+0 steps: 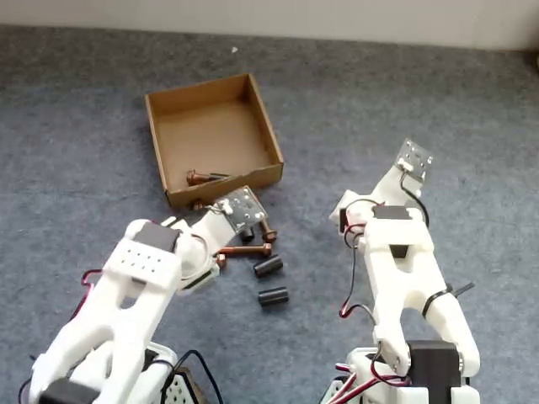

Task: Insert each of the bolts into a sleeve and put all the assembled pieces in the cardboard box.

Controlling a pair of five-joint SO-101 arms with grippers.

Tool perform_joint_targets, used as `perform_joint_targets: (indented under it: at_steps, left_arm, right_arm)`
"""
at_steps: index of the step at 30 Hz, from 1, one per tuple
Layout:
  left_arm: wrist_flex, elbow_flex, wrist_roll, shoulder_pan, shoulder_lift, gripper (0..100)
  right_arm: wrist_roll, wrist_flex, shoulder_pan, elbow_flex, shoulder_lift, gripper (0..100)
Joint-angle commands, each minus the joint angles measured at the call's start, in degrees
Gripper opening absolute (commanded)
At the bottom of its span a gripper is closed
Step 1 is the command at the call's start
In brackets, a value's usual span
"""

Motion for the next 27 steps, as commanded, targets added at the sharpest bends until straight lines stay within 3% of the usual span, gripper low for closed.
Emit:
perform_joint_targets:
  at_steps: [1, 15, 23, 27]
  left_arm:
    - [-5.01, -2.77, -2.73, 1.36, 5.14, 20]
    - [-13.98, -3.82, -2.73, 1.45, 15.52, 20]
    - [-12.75, -7.69, -2.46, 1.45, 19.30, 0]
    - [-10.55, -7.34, -1.58, 1.36, 15.52, 0]
  right_arm:
    - [0.18, -0.92, 0.66, -0.04, -2.95, 0.5]
    - [0.26, -0.92, 0.66, -0.04, -2.95, 0.5]
    - [0.53, -0.75, 0.57, -0.04, -3.38, 0.5]
    - [0.62, 0.31, 0.31, -0.04, -6.46, 0.5]
